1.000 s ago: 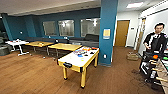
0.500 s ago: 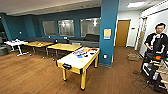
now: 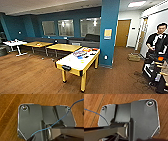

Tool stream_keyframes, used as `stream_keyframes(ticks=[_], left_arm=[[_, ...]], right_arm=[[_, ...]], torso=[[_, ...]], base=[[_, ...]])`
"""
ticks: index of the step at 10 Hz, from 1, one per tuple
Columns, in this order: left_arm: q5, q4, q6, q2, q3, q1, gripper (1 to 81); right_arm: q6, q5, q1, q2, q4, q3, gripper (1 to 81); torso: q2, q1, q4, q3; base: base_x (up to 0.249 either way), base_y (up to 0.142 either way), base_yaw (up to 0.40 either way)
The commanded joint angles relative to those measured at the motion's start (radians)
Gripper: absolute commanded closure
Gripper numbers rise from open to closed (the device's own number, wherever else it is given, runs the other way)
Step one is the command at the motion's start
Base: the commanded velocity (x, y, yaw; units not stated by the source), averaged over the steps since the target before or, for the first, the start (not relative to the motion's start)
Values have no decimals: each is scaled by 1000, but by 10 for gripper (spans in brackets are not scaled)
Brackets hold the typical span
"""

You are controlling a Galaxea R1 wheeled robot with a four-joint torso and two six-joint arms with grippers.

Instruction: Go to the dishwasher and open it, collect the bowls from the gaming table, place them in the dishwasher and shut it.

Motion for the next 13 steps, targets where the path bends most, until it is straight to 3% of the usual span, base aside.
stream_keyframes(ticks=[1,7,13], left_arm=[[44,-1,3,-4,0,-45,10],[44,4,3,-3,0,-47,10],[44,10,3,-3,0,-47,10]], right_arm=[[-3,-45,57,3,-8,-1,10],[-5,-47,60,6,-8,-1,10],[-5,-47,62,6,-8,-1,10]], torso=[[0,0,0,0],[0,0,0,0],[0,1,0,0]], base=[[126,0,0],[124,0,0],[117,68,0]])
